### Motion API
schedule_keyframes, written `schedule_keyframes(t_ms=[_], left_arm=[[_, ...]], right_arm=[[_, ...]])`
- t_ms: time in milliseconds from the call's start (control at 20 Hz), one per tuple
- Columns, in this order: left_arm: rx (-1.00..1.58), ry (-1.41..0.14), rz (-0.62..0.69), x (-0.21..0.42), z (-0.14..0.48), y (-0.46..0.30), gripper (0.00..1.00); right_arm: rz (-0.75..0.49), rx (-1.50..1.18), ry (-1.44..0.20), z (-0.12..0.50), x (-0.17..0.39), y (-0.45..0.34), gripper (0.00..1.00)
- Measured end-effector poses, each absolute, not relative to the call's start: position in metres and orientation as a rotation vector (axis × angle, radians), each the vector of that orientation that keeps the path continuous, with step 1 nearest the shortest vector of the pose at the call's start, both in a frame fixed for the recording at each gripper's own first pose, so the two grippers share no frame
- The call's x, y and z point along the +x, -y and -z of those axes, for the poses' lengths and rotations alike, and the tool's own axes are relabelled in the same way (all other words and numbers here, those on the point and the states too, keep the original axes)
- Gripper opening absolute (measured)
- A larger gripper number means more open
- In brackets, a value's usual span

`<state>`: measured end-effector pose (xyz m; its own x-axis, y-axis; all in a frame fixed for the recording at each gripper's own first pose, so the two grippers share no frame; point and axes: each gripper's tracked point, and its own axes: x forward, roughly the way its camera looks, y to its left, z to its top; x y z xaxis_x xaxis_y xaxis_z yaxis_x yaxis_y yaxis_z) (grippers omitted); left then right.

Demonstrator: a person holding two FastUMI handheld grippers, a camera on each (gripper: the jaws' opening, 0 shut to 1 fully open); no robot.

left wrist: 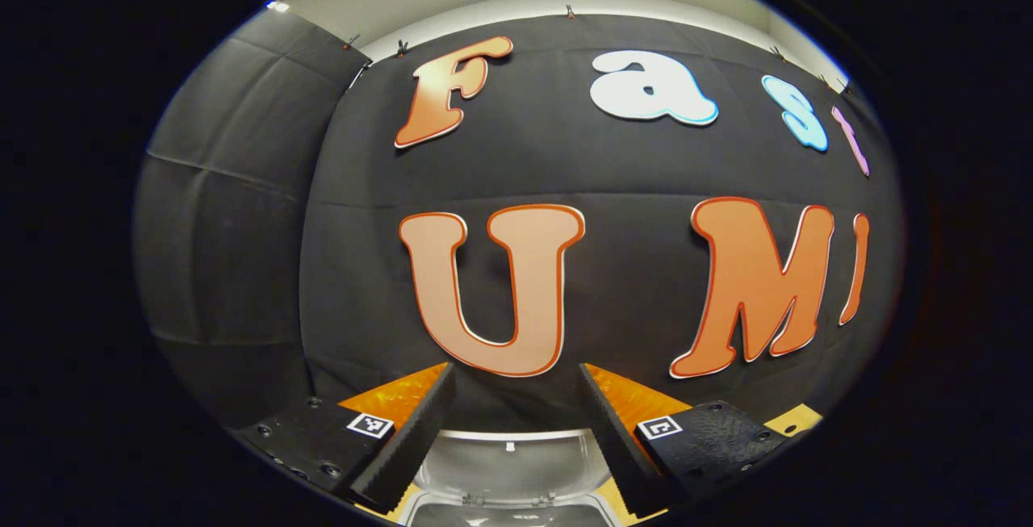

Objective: Press the lid of the desktop garbage bin to open it, pick up the crumpled paper on the desktop and throw it into the bin, then pick up the pop can on the desktop and drop it into the bin, and finally close the garbage bin lid.

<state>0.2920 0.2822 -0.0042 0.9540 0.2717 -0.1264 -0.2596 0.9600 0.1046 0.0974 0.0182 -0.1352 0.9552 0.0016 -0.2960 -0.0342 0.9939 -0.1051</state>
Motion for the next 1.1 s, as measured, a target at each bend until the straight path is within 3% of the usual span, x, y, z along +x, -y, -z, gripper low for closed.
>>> schedule_keyframes(t_ms=[350,1100], left_arm=[[0.087,-0.226,-0.266,0.283,0.024,-0.286,0.93],[0.024,-0.419,-0.216,0.167,0.078,-0.248,0.94]], right_arm=[[0.002,-0.101,-0.317,0.14,0.095,-0.011,0.94],[-0.067,-0.086,-0.311,0.143,0.092,-0.03,0.94]])
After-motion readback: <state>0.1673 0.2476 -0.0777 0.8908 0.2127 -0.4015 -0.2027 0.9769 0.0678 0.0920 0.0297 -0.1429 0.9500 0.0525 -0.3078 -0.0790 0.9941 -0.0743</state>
